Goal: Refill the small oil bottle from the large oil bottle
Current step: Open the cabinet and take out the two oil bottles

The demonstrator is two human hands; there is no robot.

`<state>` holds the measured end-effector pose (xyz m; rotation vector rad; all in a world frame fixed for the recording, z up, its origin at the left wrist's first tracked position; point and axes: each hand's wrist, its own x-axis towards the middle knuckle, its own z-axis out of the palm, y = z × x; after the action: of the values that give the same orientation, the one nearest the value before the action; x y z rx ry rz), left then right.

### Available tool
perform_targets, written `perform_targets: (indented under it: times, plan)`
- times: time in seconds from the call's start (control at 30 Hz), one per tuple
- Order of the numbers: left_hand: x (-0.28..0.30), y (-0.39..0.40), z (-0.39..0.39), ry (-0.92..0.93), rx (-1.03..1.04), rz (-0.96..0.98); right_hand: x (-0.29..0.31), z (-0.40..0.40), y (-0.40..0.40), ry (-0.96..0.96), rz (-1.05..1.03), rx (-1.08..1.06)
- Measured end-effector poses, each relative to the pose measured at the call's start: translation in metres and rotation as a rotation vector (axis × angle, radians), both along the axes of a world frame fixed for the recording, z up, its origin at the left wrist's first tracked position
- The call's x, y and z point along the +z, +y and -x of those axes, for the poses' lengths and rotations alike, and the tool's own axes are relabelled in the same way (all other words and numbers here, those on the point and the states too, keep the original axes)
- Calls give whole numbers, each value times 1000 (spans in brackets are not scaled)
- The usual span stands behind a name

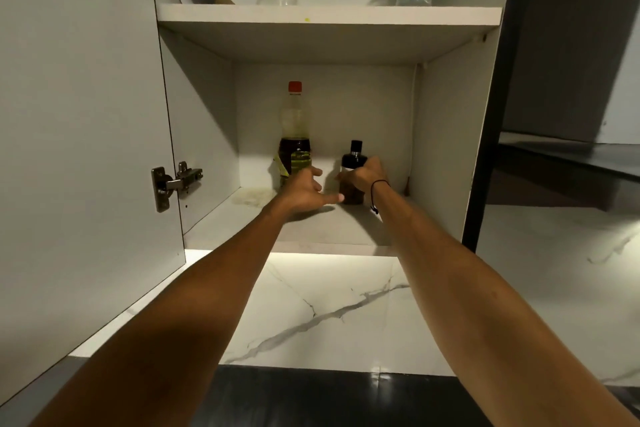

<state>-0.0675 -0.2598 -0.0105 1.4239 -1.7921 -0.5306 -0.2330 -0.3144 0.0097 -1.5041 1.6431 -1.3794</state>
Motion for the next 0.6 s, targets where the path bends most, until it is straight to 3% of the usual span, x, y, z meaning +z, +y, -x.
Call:
perform_targets:
  times: [0.43,0.6]
  plan:
    - [-4,54,40,168,22,80,11,11,87,190,155,124]
    - [4,102,47,128,15,124,19,22,140,210,179,173]
